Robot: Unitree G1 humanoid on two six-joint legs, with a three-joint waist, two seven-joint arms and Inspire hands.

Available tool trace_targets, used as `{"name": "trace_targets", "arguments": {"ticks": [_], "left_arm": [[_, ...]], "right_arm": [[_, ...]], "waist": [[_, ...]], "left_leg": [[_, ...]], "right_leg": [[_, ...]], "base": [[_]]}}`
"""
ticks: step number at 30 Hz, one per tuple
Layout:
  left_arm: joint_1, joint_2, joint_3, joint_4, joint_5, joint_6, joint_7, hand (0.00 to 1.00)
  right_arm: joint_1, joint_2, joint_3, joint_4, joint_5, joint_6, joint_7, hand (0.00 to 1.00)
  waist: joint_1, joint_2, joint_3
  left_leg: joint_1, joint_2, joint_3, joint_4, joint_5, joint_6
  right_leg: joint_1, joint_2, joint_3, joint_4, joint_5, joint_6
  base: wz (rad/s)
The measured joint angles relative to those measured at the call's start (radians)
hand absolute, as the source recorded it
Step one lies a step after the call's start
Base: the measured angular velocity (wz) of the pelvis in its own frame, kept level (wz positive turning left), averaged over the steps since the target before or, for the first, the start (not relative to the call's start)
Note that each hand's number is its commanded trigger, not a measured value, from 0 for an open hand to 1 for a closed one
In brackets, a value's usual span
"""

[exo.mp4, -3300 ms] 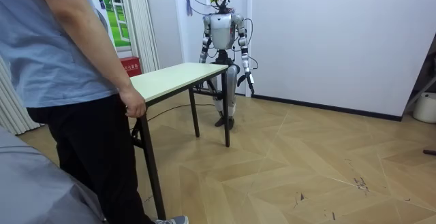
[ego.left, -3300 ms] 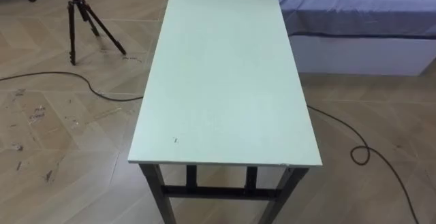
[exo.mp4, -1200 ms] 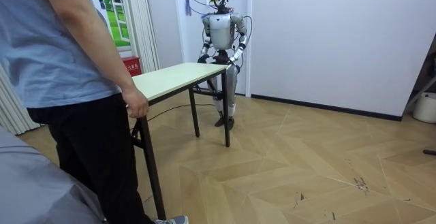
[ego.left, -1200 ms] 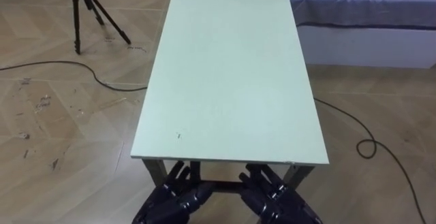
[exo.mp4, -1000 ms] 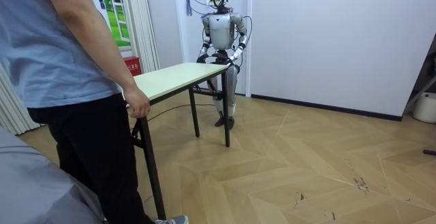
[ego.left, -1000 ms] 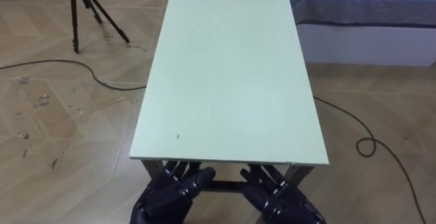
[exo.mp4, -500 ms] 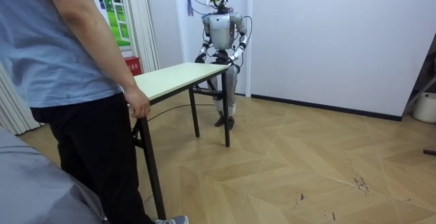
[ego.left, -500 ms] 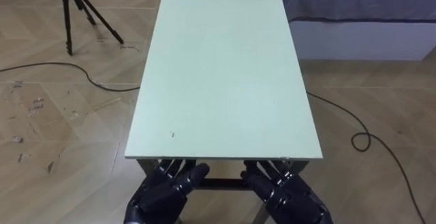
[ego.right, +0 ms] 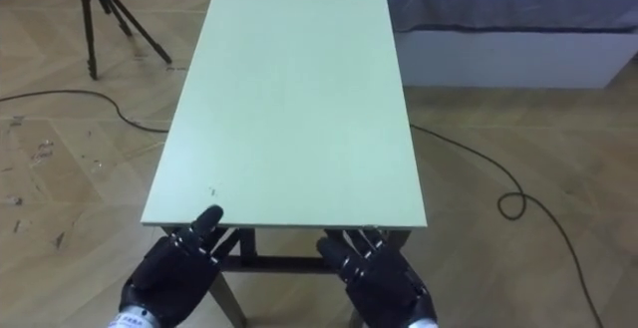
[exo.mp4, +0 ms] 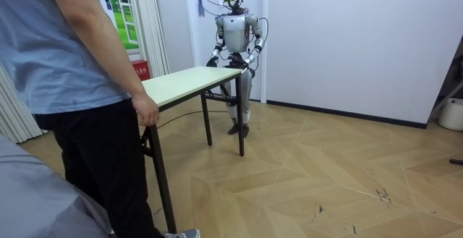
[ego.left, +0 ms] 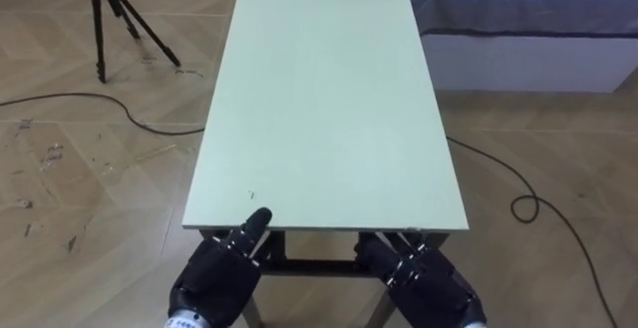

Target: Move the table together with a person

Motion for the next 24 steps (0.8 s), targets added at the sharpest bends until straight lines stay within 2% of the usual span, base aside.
{"name": "trace_targets", "arguments": {"ticks": [5, 10, 12, 15, 24], "left_arm": [[-0.009, 0.0, 0.001, 0.002, -0.031, 0.03, 0.0, 0.0], [-0.033, -0.007, 0.005, 0.027, -0.049, 0.048, 0.015, 0.0], [-0.068, -0.02, 0.007, 0.07, -0.052, 0.055, 0.023, 0.0], [-0.093, -0.023, 0.007, 0.106, -0.052, 0.059, 0.035, 0.0], [-0.143, -0.039, 0.01, 0.187, -0.052, 0.059, 0.043, 0.0]], "right_arm": [[0.0, -0.002, 0.008, 0.0, 0.113, 0.011, -0.034, 0.0], [-0.02, 0.0, 0.007, 0.0, 0.188, 0.021, -0.097, 0.0], [-0.036, 0.001, 0.005, 0.0, 0.195, 0.027, -0.134, 0.0], [-0.043, 0.002, 0.004, 0.0, 0.194, 0.031, -0.152, 0.0], [-0.057, 0.009, 0.001, 0.0, 0.199, 0.029, -0.208, 0.0]], "waist": [[0.025, -0.002, -0.0014], [0.029, 0.002, -0.0033], [0.025, 0.011, -0.0065], [0.018, 0.023, -0.0127], [0.018, 0.027, -0.0105]], "left_leg": [[0.005, 0.0, 0.002, 0.0, 0.0, 0.0], [0.013, 0.0, 0.001, 0.001, 0.0, 0.0], [0.017, 0.0, -0.002, 0.0, 0.0, 0.0], [0.018, -0.001, -0.003, -0.001, 0.0, 0.0], [0.02, -0.001, -0.005, 0.0, 0.001, -0.002]], "right_leg": [[0.003, 0.0, 0.003, -0.001, 0.0, 0.0], [0.014, 0.0, 0.002, -0.003, 0.0, 0.0], [0.018, 0.0, 0.0, -0.002, 0.0, 0.0], [0.02, 0.001, 0.0, -0.002, 0.0, 0.0], [0.028, 0.001, 0.0, -0.002, 0.001, -0.001]], "base": [[-0.02], [0.0], [0.0], [0.0], [0.0]]}}
